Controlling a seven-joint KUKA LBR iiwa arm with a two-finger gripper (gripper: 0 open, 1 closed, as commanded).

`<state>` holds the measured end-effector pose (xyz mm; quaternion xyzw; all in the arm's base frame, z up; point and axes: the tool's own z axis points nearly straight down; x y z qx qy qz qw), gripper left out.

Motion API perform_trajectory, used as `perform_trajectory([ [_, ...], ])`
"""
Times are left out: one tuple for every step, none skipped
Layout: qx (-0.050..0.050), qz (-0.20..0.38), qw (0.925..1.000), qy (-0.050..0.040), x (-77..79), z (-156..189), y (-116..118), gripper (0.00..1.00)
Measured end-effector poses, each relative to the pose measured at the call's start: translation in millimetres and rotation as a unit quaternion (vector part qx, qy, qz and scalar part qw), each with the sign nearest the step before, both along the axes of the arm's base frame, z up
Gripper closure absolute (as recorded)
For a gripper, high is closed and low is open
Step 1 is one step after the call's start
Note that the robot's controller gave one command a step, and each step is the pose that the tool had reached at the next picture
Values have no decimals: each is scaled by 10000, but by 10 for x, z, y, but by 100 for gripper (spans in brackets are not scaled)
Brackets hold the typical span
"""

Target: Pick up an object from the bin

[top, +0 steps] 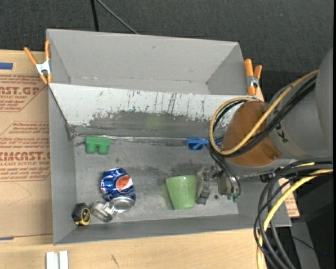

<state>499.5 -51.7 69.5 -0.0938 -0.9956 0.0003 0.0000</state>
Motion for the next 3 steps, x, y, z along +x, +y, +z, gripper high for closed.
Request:
perform_trajectory([
  [-1, -1, 10000, 0, 0, 0, -1, 0],
  [12, 888, 9960, -3, 30, 0, 560, 0],
  [5, 880, 9961, 11, 28, 11, 544, 100],
])
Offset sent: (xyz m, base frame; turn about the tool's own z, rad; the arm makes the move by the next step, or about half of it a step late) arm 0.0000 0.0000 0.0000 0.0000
